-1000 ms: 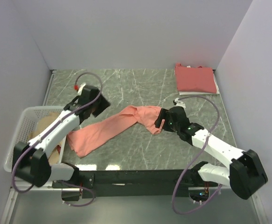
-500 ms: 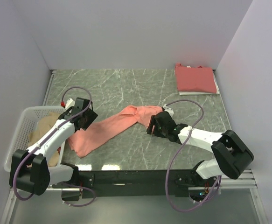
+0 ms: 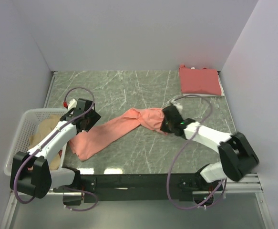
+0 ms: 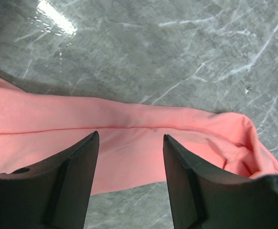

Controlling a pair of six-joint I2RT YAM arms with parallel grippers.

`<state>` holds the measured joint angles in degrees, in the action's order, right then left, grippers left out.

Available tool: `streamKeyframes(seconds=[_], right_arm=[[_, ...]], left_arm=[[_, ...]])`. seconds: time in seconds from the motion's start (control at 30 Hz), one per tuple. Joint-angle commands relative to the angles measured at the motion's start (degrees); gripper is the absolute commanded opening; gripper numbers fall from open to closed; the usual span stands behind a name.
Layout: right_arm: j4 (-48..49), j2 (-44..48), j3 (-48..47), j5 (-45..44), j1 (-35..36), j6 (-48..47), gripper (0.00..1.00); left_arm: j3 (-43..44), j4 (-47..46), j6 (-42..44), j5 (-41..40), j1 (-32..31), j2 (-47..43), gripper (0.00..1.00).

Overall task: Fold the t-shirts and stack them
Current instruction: Flatten the tshirt out

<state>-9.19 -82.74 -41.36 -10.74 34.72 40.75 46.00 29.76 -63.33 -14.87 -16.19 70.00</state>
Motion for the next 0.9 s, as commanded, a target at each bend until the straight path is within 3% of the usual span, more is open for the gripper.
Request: streamKeyframes(seconds=[0.0,0.03,0.2,0.57,0.7,0.73,0.87], right_arm=[[-7.84,11.26,-5.38,-3.06,-7.63,-6.11,0.00],[-11.17,12.85,-6.52,-3.49,-11.83,-7.25,0.00],[-15.68,15.60,-14.26,-4.12,-19.86,-12.10,0.00],[-14.72,-1.08,-27.26,0.36,-28.04,-12.01,0.02],[-17.08,-6.55,-34.39,1.60,-28.30,-12.10,0.24],[-17.35,-6.38,-35.18,1.86,-28.30,-12.10,0.38],[-15.86,-1.40,-30.98,2.57,-27.87,-10.87,0.66]], left_arm=[[1.82,-1.63,1.63,0.72,0.28,-0.04,0.61],[1.38,-2.16,1.54,0.98,0.28,0.05,0.61],[-1.25,-3.83,-0.21,1.78,-1.30,1.01,0.59],[-4.34,-2.52,-6.27,-3.75,-3.85,1.11,0.55],[-5.04,3.27,-9.52,-7.70,-4.03,-1.26,0.55],[-5.21,5.12,-11.18,-9.19,-4.12,-2.05,0.55],[-8.37,7.77,-16.38,-13.33,-4.38,-6.80,0.59]])
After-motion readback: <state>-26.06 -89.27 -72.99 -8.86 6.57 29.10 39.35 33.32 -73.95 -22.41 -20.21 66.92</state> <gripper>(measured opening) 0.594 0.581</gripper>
